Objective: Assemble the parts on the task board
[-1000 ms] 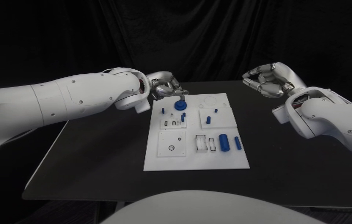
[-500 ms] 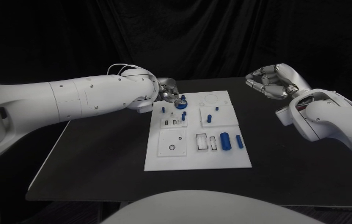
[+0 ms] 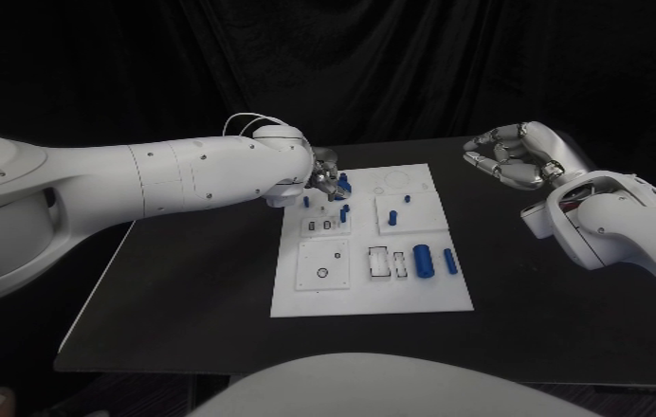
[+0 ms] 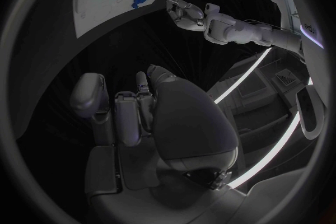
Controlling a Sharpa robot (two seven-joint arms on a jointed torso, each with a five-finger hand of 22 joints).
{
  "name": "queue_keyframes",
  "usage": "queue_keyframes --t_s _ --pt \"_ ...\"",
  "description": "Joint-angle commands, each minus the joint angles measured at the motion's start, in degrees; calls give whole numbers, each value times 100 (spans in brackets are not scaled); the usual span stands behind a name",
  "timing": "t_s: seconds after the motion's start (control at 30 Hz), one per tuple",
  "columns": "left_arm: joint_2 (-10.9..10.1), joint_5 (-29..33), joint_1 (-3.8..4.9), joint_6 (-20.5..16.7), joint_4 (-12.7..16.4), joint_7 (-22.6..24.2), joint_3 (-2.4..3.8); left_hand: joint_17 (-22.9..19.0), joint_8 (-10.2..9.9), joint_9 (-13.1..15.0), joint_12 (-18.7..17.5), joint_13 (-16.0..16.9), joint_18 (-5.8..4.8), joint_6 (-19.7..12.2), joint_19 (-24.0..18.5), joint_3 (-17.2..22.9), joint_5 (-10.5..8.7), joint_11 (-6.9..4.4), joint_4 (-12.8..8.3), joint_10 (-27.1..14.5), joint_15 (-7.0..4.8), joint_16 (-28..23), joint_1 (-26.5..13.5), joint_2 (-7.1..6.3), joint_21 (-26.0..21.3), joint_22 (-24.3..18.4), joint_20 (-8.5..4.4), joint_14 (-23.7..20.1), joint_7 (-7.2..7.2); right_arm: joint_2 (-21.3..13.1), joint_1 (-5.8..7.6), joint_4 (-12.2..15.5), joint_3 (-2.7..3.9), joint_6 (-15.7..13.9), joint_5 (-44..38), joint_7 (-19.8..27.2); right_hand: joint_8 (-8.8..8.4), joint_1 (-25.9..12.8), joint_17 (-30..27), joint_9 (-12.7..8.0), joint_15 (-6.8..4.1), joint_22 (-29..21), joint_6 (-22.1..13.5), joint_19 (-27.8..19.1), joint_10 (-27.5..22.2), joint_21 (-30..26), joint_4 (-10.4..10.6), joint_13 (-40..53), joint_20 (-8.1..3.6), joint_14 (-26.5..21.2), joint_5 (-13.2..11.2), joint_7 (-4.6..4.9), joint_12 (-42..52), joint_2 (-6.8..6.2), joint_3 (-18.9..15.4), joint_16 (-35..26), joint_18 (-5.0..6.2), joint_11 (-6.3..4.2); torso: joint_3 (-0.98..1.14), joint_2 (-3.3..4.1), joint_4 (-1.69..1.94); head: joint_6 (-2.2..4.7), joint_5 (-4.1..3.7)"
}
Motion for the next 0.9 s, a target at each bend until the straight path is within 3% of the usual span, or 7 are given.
queue_keyframes --t_s 0.03,0.3,0.53,0.57,0.9 --pt "45 -48 -19 131 -44 -108 5 1507 31 26 20 1506 6 3 191 -13 30 -42 -15 614 -53 -7 -50 20 -29 996 -52 602 -36 0 -13 1 4 -45 -136 29 45 43 680 6 31 775 -52 49 40 15 33 152 12 154 48 15 27 -33 0 20 61 -1 35 32 -25 1 0" --pt "114 -49 -47 118 -137 -98 4 1507 37 157 20 1506 13 16 170 -35 19 -56 37 614 -69 -7 -125 28 -42 968 -71 602 -49 19 -14 -28 4 -3 -189 48 85 39 678 1 31 776 -85 66 47 25 42 148 10 164 159 19 28 -82 -13 24 59 2 61 59 -59 1 67" --pt "156 -49 -84 170 -207 -121 4 1507 42 209 20 1506 15 18 163 -43 14 -61 52 614 -75 -7 -149 29 -47 959 -77 602 -54 52 -14 -46 4 24 -366 16 92 36 674 0 31 775 -87 66 41 22 44 140 10 164 175 18 24 -90 -16 21 59 2 62 61 -63 1 64" --pt "163 -49 -92 182 -215 -123 4 1507 42 209 20 1506 15 18 163 -43 14 -61 52 614 -75 -7 -149 29 -47 959 -77 602 -54 56 -14 -48 4 32 -378 11 94 33 673 0 31 774 -88 66 42 20 46 140 10 164 180 19 25 -92 -17 21 60 2 136 164 26 1 -1" --pt "246 -49 -187 243 -333 -72 4 1507 38 271 20 1506 28 15 122 -51 0 -67 68 614 -81 -7 -176 30 -65 907 -84 602 -59 90 -14 -62 4 79 -413 -6 97 30 679 0 31 774 -89 67 43 21 48 140 9 167 185 19 25 -93 -18 27 59 3 143 168 19 1 4"
